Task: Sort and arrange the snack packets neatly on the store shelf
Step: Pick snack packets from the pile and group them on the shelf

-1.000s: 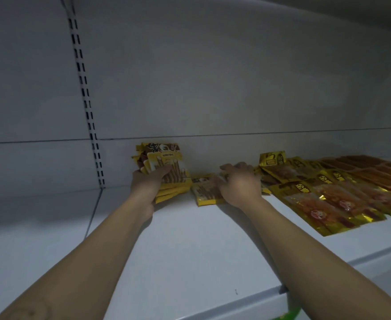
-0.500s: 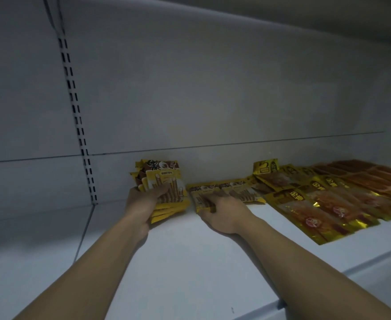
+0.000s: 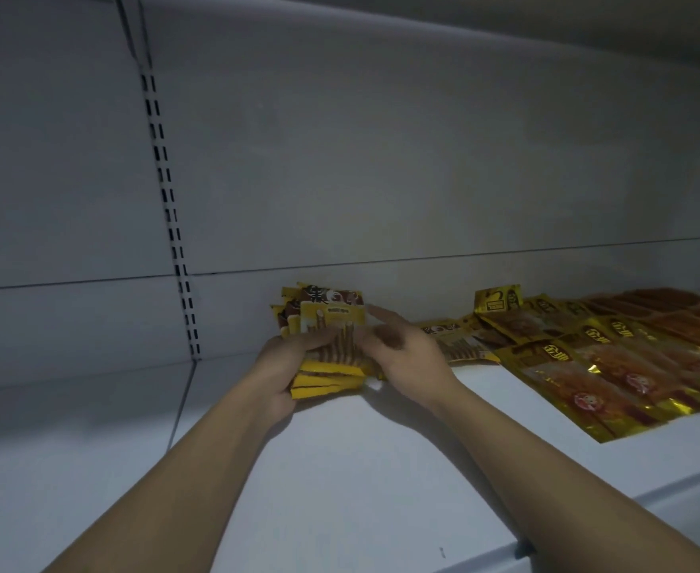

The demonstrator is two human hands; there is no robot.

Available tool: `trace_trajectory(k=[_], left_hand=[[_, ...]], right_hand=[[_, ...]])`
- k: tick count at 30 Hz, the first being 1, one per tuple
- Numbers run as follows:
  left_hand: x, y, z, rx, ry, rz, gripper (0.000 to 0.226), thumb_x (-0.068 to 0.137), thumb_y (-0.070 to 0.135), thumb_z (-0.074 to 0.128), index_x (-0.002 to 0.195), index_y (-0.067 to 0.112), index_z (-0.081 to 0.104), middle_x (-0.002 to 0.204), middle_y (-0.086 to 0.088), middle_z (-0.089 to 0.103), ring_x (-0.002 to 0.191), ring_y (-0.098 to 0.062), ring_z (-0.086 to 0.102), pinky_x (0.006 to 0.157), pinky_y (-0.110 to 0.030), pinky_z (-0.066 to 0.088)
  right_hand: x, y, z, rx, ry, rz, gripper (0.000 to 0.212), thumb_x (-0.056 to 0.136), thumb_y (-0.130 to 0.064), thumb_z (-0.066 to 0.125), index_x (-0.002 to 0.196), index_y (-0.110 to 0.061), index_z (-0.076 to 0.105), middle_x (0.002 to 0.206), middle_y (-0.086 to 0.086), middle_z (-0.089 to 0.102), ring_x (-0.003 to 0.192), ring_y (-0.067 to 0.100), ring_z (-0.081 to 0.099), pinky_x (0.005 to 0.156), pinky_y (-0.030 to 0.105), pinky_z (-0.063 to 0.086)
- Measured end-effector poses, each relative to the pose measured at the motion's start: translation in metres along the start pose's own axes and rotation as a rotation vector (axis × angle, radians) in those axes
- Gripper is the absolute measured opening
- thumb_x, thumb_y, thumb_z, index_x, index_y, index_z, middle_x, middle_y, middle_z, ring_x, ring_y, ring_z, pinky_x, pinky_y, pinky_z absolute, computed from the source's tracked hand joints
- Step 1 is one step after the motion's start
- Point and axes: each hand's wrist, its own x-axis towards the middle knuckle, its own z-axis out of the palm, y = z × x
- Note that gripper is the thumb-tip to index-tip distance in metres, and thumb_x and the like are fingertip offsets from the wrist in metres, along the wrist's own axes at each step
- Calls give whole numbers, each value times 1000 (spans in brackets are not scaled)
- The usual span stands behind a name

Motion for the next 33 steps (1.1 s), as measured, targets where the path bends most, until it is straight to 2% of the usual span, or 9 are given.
trace_trajectory(k=[2,4,8,10,15,18,21,27,33], left_hand=[[0,1,3,4,-69,-11,51,74,21,77,119,1,66,111,-26,70,101,-45,68,82,-59,57],[1,5,2,2,-113,-12,48,80,27,73,121,3,65,115,-25,69,106,-45,66,89,-60,54],[-1,12,-3,24,-98,-48,31,95,15,53,122,4,64,116,-27,68,109,-47,64,95,-62,49],[-2,16,-4,142,-49,-57,30,94,5,50,121,3,62,113,-25,70,107,-44,66,91,-55,54],[-3,29,-27,348,154,97,16,89,5,66,105,4,67,85,-13,77,72,-29,75,55,-32,58],[-9,16,-50,261,266,105,20,83,7,76,102,5,70,86,-17,76,76,-36,74,66,-48,61],[-14,13,-67,224,291,97,32,77,14,83,104,2,71,89,-18,76,80,-37,74,77,-53,60],[-9,19,-79,283,318,149,32,77,20,84,102,5,71,89,-16,76,81,-37,74,82,-57,58],[-8,13,-72,320,317,161,40,74,26,86,104,5,69,88,-13,76,81,-35,74,82,-56,58]], right_hand=[[1,-2,6,-14,7,-28,57,88,-54,64,140,-38,50,90,-19,62,85,3,58,63,6,39],[3,-4,9,32,52,-40,55,86,-45,72,137,-36,55,80,-21,56,71,-3,52,55,6,36],[3,-7,6,139,145,-2,54,87,-32,75,137,-32,55,128,-10,61,113,10,56,79,18,47],[4,-5,4,145,180,24,48,88,-30,74,133,-27,58,127,-5,63,116,15,57,82,21,48],[5,-3,7,-4,165,11,43,90,-30,71,131,-25,59,134,1,59,120,21,56,92,27,46],[4,-5,17,-395,85,-26,42,93,-37,64,134,-25,58,136,8,53,115,27,55,85,27,43],[-2,-6,29,-853,56,-125,40,96,-52,47,127,-33,63,150,8,40,133,28,37,102,35,32],[-11,-4,35,-864,-228,-129,48,97,-59,37,127,-29,59,126,0,57,124,26,46,97,38,32],[-12,-7,33,-788,-277,-137,50,97,-57,41,135,-27,52,135,-3,55,123,23,48,101,35,38]])
